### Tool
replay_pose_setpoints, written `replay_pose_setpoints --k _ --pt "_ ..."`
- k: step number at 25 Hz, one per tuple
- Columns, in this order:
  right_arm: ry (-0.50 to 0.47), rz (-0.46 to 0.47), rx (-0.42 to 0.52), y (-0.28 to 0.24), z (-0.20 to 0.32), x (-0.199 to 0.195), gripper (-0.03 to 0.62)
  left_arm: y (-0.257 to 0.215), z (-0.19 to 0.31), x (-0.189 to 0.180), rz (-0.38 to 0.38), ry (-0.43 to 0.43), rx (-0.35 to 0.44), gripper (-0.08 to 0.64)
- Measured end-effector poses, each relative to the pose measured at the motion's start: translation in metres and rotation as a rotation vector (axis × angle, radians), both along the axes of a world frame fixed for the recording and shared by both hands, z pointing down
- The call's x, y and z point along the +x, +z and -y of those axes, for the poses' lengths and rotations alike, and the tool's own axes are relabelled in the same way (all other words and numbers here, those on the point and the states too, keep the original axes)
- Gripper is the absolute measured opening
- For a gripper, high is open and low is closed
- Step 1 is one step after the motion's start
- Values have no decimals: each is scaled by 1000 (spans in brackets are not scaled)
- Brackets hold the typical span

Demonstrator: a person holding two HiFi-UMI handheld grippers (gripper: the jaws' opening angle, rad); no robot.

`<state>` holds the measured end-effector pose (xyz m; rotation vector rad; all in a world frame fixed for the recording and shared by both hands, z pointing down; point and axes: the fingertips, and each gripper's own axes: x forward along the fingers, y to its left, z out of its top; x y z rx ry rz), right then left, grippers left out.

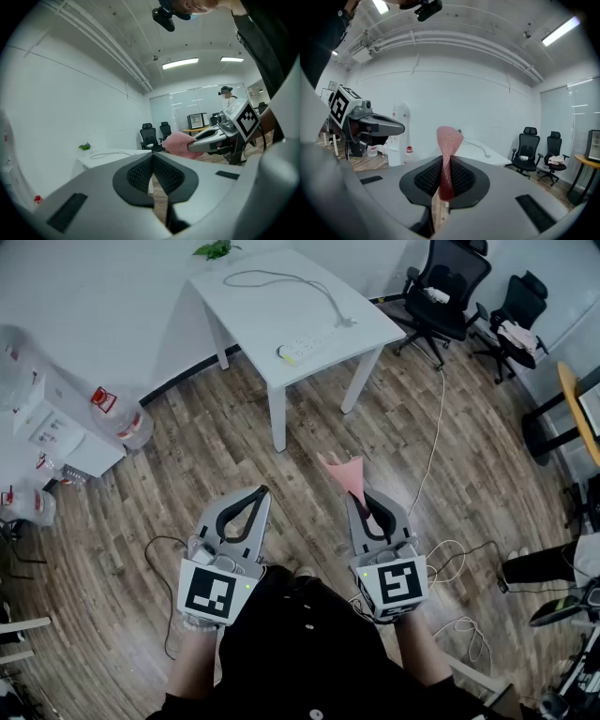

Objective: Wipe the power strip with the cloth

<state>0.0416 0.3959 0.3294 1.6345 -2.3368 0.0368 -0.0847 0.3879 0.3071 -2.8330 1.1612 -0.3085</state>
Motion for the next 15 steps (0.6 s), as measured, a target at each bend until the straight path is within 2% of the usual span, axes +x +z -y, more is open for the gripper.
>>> replay_pose_setpoints --k 15 --pt "-5 -7 -5 7 7 13 55 1 9 10 3 0 0 11"
